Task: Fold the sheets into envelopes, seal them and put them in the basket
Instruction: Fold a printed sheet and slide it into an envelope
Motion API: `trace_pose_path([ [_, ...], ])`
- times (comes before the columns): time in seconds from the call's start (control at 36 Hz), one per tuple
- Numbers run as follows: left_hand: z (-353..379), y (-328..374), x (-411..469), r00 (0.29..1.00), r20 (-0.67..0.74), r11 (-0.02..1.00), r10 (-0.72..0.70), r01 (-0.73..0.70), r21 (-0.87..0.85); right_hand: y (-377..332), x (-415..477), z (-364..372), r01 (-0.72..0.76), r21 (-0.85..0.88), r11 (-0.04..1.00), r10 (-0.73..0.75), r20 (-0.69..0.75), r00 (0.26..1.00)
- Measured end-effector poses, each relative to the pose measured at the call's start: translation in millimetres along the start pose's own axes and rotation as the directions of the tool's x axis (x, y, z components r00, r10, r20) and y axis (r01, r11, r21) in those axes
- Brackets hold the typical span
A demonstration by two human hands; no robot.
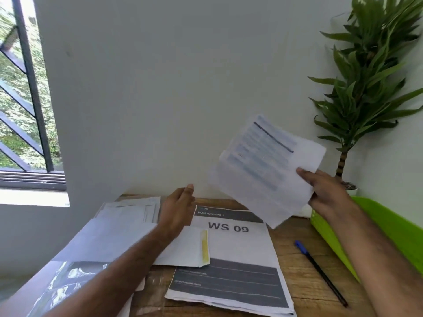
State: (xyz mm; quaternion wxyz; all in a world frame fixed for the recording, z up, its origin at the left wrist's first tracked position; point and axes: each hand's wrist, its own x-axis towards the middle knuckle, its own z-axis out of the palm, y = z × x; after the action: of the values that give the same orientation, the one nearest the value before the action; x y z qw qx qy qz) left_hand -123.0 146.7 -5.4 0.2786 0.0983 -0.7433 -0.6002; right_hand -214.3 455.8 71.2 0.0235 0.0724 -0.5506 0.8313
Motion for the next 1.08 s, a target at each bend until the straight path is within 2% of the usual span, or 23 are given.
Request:
trace_pose_path([
  [0.06, -6, 5, 2, 0.986, 0.097, 0.964, -0.133, 0.152, -0.219, 7, -2, 3, -0.121, 0.005, 0.993, 0.120, 0.082, 0.989],
  [0.11, -13, 11, 2, 0.950, 0.206, 0.872, -0.236, 0.301, -0.387, 18, -6, 9, -0.210, -0.085, 0.974, 0.222, 0.162, 0.961],
  [0.17, -19, 17, 4, 0.915, 0.269, 0.795, -0.300, 0.395, -0.460, 29, -12, 18, -0.251, -0.174, 0.952, 0.287, 0.228, 0.930],
  [0.22, -26, 18, 8, 0.896, 0.325, 0.741, -0.303, 0.436, -0.511, 42, -19, 29, -0.255, -0.255, 0.933, 0.320, 0.260, 0.911],
  [0.28, -32, 20, 8, 0.886, 0.370, 0.744, -0.280, 0.443, -0.500, 56, -25, 39, -0.237, -0.322, 0.917, 0.325, 0.256, 0.910],
  [0.33, -36, 24, 6, 0.889, 0.385, 0.793, -0.249, 0.415, -0.446, 67, -29, 47, -0.211, -0.362, 0.908, 0.312, 0.250, 0.916],
  [0.44, -36, 23, -1, 0.948, 0.236, 0.910, -0.212, 0.280, -0.307, 79, -36, 56, -0.164, -0.428, 0.889, 0.276, 0.214, 0.937],
  [0.53, -38, 16, -4, 0.951, 0.255, 0.937, -0.174, 0.239, -0.253, 82, -38, 58, -0.108, -0.462, 0.880, 0.228, 0.211, 0.950],
  [0.69, -42, 10, 1, 0.930, 0.342, 0.936, -0.136, 0.234, -0.265, 84, -37, 59, -0.029, -0.412, 0.911, 0.130, 0.218, 0.967],
  [0.81, -43, 8, 5, 0.934, 0.308, 0.928, -0.183, 0.267, -0.259, 85, -38, 58, 0.011, -0.409, 0.912, 0.074, 0.193, 0.978],
  [0.92, -43, 8, 7, 0.936, 0.265, 0.910, -0.232, 0.305, -0.282, 81, -38, 57, -0.026, -0.326, 0.945, 0.085, 0.167, 0.982],
  [1.08, -45, 9, 8, 0.912, 0.329, 0.879, -0.243, 0.351, -0.323, 76, -37, 57, -0.138, -0.187, 0.973, 0.174, 0.196, 0.965],
])
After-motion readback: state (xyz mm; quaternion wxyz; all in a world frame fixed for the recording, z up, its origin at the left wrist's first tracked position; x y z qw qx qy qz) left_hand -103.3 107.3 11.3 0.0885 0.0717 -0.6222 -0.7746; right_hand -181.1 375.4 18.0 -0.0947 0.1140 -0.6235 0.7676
